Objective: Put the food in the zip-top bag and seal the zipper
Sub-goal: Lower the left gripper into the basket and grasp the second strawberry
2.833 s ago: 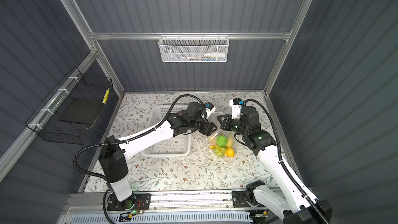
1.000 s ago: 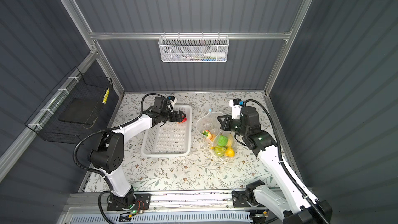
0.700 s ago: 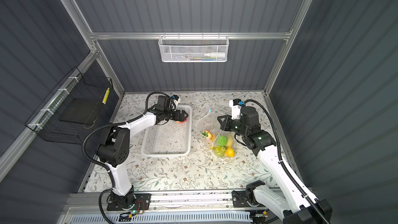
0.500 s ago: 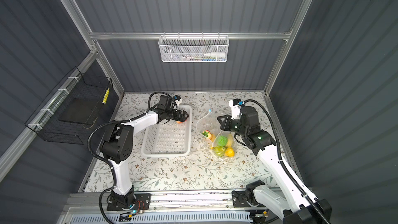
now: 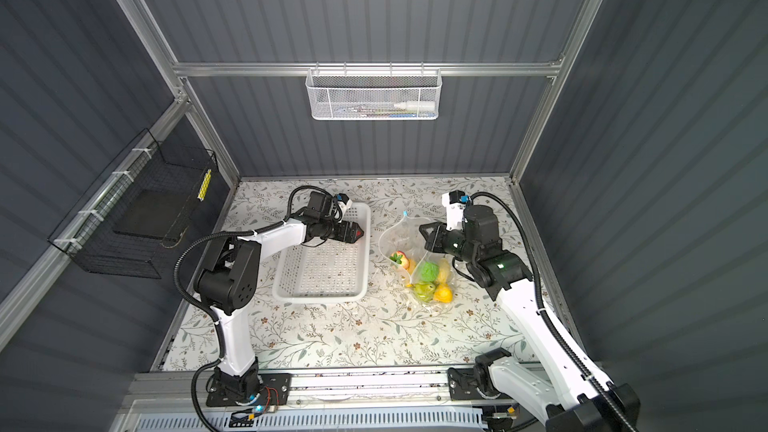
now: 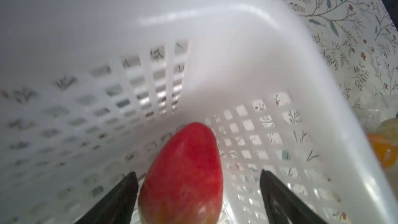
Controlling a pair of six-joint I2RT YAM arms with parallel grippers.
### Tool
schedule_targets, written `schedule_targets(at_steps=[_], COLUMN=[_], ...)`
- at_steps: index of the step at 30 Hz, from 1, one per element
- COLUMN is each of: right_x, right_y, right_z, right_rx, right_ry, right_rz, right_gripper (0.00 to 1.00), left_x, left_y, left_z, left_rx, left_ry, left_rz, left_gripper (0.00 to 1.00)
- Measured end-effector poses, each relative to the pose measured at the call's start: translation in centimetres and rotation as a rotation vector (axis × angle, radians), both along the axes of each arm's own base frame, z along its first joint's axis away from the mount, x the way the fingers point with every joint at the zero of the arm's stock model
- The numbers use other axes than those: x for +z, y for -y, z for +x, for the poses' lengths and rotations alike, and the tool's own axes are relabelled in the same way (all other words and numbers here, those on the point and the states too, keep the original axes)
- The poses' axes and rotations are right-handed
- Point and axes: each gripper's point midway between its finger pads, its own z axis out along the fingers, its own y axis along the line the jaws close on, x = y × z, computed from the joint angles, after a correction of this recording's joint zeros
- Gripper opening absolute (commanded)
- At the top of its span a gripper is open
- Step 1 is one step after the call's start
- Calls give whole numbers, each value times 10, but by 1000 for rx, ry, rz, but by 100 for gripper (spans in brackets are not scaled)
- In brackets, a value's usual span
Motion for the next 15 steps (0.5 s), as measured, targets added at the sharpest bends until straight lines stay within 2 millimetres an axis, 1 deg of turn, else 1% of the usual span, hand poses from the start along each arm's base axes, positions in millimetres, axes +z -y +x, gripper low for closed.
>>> schedule_targets(at_steps=[2, 5, 7, 9, 12, 15], right_x=[0, 0, 0, 0, 0, 0], right_y=[0, 0, 0, 0, 0, 0], right_z=[0, 0, 0, 0, 0, 0], right_rx=[0, 0, -1, -1, -1, -2], right_ry=[0, 1, 0, 0, 0, 0], right_rz=[0, 1, 3, 4, 4, 3], right_gripper=[0, 0, 0, 0, 0, 0], left_x=[0, 13, 23, 27, 26, 24], left_y=[0, 2, 2, 3, 0, -3], left_z=[-9, -18, -17, -15, -11, -1], left_rx=[0, -3, 0, 4, 21, 38], left_ry=[-14, -1, 22, 34, 42, 55], left_rz=[-1, -13, -21, -16, 10, 49], left_gripper=[90, 90, 90, 90, 90, 90])
